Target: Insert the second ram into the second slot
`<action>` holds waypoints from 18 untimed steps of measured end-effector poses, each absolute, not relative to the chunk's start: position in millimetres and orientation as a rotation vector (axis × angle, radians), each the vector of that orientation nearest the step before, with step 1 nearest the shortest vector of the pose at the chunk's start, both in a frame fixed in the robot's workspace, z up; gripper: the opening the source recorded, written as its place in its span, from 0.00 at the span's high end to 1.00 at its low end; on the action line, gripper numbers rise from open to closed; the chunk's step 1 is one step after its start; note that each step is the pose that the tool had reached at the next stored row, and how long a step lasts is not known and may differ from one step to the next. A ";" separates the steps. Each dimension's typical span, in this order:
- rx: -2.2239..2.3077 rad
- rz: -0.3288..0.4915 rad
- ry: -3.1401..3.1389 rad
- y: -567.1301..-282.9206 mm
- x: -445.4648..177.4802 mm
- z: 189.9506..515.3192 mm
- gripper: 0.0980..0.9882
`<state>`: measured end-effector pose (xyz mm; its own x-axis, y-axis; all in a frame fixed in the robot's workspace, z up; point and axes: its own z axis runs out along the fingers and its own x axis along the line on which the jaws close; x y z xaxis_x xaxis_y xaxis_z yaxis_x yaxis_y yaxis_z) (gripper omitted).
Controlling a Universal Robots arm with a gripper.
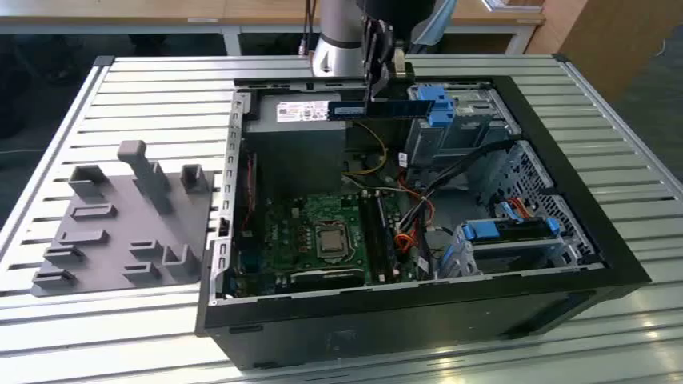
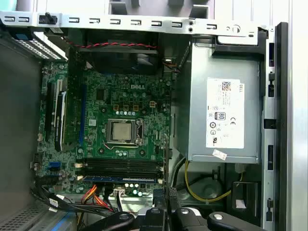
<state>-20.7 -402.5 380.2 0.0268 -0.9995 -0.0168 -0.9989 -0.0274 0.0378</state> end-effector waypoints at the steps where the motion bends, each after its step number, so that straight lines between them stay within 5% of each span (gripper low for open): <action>1: 2.240 -0.060 -2.180 -402.5 -20.6 380.2 0.96; 18: 2.240 -0.060 -2.180 -414.9 -20.7 380.2 0.96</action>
